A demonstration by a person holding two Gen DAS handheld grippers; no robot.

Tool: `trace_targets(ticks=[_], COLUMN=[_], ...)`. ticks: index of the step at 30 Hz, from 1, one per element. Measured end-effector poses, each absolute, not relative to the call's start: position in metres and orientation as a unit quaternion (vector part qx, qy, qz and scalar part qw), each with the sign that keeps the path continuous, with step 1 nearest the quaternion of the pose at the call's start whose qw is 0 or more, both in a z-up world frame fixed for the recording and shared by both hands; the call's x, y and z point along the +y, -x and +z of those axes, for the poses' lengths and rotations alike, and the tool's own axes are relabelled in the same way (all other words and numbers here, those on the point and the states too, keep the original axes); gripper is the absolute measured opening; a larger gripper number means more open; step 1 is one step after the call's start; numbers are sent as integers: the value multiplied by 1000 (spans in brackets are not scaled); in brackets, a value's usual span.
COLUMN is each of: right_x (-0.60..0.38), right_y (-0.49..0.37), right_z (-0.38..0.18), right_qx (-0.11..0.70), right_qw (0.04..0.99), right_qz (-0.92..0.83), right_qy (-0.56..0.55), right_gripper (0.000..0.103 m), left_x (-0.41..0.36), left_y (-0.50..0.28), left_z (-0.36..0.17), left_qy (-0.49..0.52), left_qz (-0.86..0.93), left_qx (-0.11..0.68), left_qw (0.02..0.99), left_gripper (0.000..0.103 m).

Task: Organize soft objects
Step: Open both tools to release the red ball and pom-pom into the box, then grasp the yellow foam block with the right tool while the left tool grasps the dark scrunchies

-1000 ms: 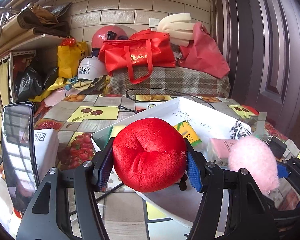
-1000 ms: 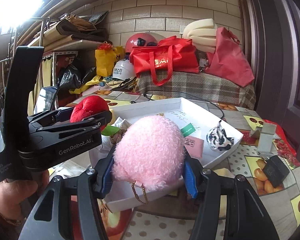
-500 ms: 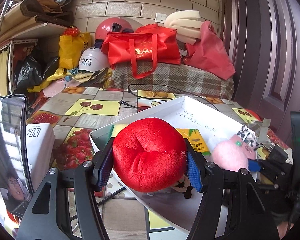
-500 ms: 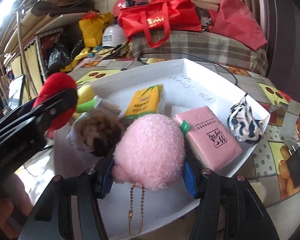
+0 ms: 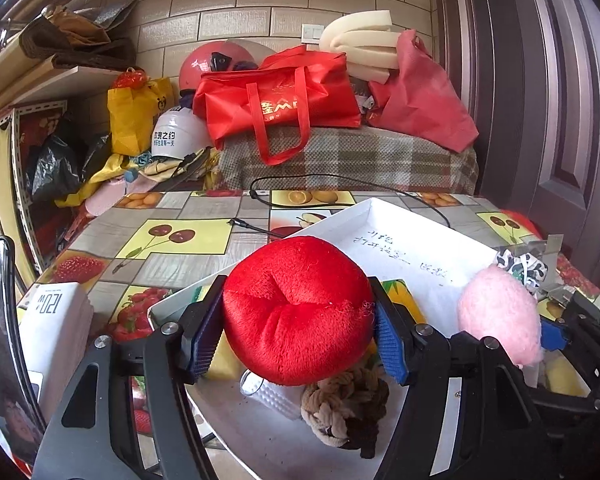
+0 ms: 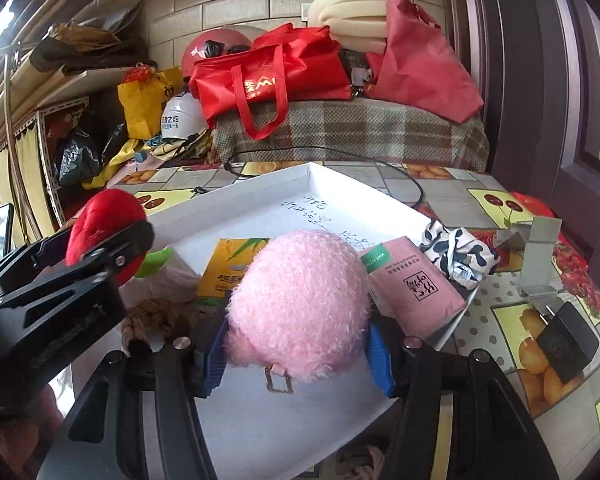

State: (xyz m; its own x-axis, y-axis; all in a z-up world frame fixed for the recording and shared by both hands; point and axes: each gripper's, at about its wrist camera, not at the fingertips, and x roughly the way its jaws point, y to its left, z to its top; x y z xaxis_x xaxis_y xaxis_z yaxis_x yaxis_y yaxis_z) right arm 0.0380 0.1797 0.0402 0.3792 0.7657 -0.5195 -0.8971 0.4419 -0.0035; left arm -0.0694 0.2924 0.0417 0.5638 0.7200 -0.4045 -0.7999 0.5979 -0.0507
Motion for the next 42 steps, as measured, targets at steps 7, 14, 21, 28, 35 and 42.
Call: trace_targets(ticks=[7,14,21,28,35,42], right_x=[188,184,182,159,123,101], right_y=[-26,-15,-16,-10,-11,-11], right_z=[41,45,46,52,54,55], right_qx=[202,164,160,122,124,126], right_qw=[814,823,829,843,841,849], right_qz=[517,513,507,506,513,502], right_qy=[171,181,173,135,116,107], right_gripper=[90,103,103,103,103,103], left_x=[286,283,287,274,262,252], left_y=[81,88,101,103,105,114], left_z=[45,47,46,46,46,45], left_qy=[110,107,133,124,113,118], left_qz=[449,454,465,463,464,466], left_qx=[139,119,105,111,115,115], left_qw=[876,876,869,871,871,870], left_gripper=[103,103,103,103,103,103])
